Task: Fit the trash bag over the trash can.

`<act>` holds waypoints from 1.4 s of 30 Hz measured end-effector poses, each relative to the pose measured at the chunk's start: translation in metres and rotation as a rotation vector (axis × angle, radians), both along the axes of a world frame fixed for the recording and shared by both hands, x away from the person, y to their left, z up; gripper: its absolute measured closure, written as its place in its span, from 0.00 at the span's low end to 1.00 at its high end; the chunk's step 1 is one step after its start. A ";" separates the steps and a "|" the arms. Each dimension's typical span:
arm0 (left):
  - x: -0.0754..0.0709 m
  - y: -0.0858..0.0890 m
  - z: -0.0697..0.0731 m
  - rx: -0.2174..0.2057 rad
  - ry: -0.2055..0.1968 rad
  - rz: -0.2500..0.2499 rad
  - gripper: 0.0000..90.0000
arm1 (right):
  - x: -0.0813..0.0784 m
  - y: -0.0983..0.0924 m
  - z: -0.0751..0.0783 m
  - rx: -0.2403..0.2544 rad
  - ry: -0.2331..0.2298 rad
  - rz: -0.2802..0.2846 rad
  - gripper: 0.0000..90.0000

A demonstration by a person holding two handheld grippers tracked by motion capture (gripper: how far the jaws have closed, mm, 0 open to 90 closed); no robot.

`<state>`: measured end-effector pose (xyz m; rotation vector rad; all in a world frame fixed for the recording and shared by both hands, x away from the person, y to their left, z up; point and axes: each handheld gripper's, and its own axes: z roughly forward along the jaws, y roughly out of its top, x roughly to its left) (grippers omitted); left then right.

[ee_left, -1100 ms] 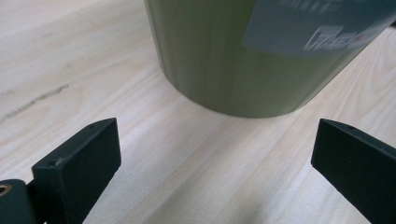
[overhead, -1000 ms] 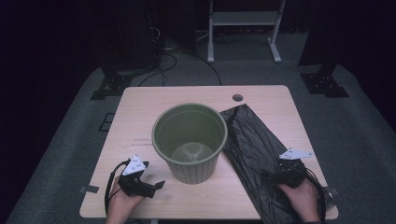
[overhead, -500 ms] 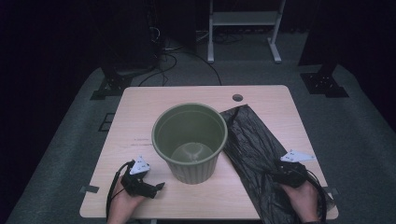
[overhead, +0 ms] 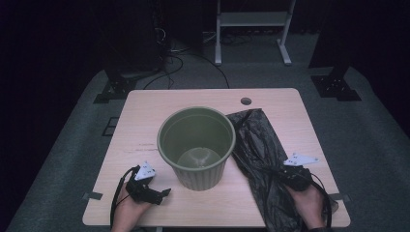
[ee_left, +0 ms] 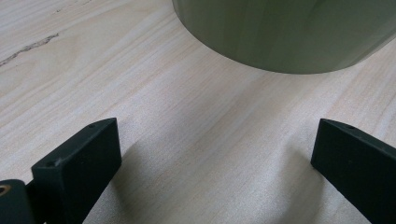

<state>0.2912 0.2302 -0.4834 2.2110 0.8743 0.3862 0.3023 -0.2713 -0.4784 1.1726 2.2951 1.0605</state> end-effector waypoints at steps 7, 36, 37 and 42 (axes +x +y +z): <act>0.000 0.000 0.000 0.000 0.000 0.000 0.00 | 0.014 0.037 0.002 0.009 0.020 0.101 1.00; 0.000 0.000 0.000 0.001 0.000 0.000 0.00 | 0.035 0.007 0.014 0.022 0.058 -0.083 0.20; 0.000 0.000 0.000 0.001 0.000 0.000 0.00 | 0.035 0.007 0.014 0.022 0.058 -0.083 0.20; 0.000 0.000 0.000 0.000 0.000 0.000 0.00 | 0.040 0.005 0.007 0.003 0.077 -0.091 0.19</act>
